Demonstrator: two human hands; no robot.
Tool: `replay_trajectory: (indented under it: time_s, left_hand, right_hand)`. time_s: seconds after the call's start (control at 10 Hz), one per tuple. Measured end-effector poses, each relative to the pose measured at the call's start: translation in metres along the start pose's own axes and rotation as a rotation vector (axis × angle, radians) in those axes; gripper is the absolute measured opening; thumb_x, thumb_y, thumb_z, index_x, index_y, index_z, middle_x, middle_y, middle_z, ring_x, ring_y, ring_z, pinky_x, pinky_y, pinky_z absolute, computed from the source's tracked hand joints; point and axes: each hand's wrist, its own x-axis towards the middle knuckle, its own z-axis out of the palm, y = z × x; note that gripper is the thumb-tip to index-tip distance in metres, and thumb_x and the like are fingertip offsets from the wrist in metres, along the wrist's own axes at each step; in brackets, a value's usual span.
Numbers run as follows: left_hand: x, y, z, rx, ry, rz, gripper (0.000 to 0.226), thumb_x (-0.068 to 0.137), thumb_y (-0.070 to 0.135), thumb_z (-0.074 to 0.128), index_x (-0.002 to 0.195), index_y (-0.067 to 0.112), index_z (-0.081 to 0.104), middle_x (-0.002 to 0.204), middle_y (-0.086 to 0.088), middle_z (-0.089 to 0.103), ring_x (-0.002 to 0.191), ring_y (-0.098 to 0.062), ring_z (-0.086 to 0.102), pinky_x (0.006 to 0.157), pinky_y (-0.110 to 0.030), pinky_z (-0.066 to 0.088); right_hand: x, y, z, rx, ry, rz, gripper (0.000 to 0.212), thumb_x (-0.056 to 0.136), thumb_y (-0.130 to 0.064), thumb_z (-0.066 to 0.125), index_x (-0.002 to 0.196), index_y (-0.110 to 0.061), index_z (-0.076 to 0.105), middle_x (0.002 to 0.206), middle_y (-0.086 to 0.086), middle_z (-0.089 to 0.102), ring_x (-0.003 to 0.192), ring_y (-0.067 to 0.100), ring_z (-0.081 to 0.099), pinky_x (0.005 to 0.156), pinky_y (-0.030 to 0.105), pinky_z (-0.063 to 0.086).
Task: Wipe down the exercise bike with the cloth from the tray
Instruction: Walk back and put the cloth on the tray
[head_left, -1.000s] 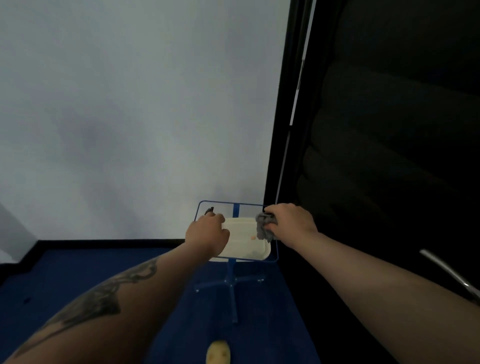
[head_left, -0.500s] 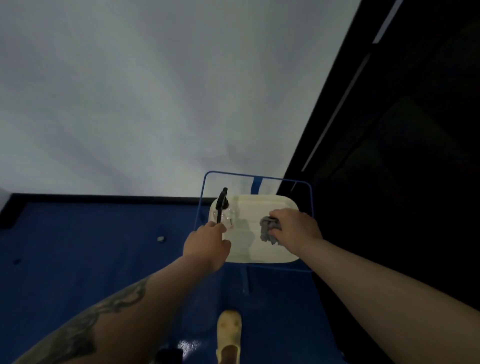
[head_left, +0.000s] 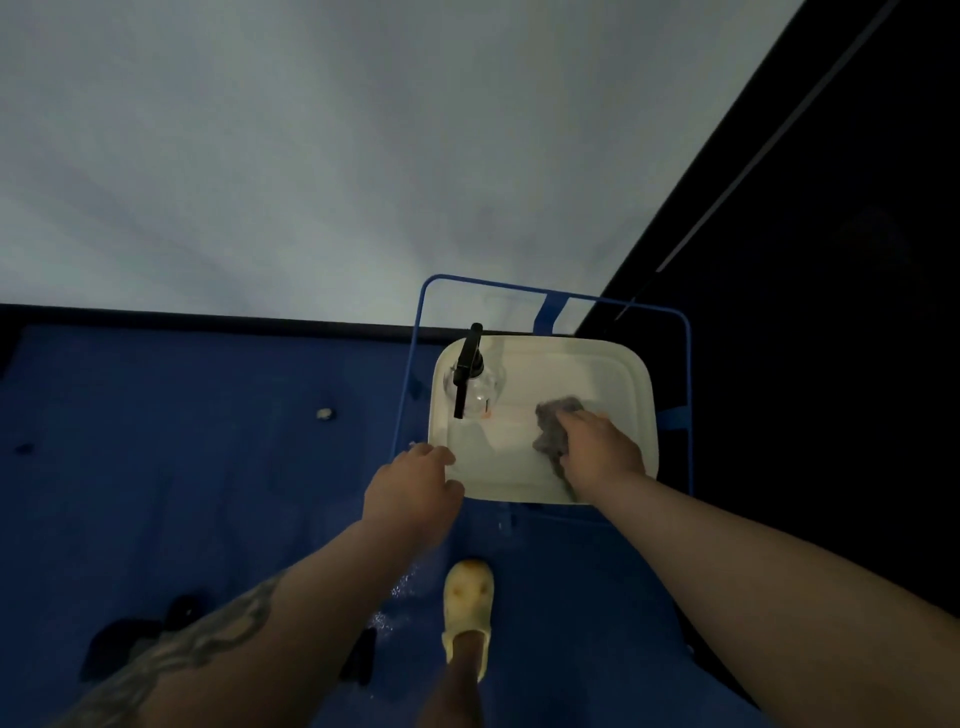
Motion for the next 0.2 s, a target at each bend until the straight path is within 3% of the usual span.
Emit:
replay_trajectory:
  time_s: [0.1, 0.2]
  left_hand:
    - [-0.004, 0.003, -0.008, 0.014, 0.012, -0.01, 0.041, 0.09, 0.029, 0.046, 0.131, 0.023, 0.05, 0.136, 0.001, 0.049, 0.115, -0.022, 0.051, 0.09, -0.035, 0.041]
    - [-0.014, 0.016, -0.024, 0.025, 0.056, 0.002, 0.042, 0.09, 0.029, 0.045, 0.132, 0.024, 0.049, 0.136, 0.001, 0.049, 0.114, -0.023, 0.052, 0.089, -0.035, 0.043]
  right_hand:
    - [-0.01, -0.003, -0.004, 0.036, 0.004, 0.024, 0.04, 0.095, -0.015, 0.043, 0.135, -0.016, 0.043, 0.139, 0.007, 0.045, 0.122, 0.025, 0.044, 0.093, 0.037, 0.046]
    - [-0.027, -0.006, -0.024, 0.112, 0.08, -0.031, 0.039, 0.095, -0.017, 0.046, 0.133, -0.018, 0.048, 0.137, 0.004, 0.048, 0.119, 0.022, 0.048, 0.085, 0.023, 0.04]
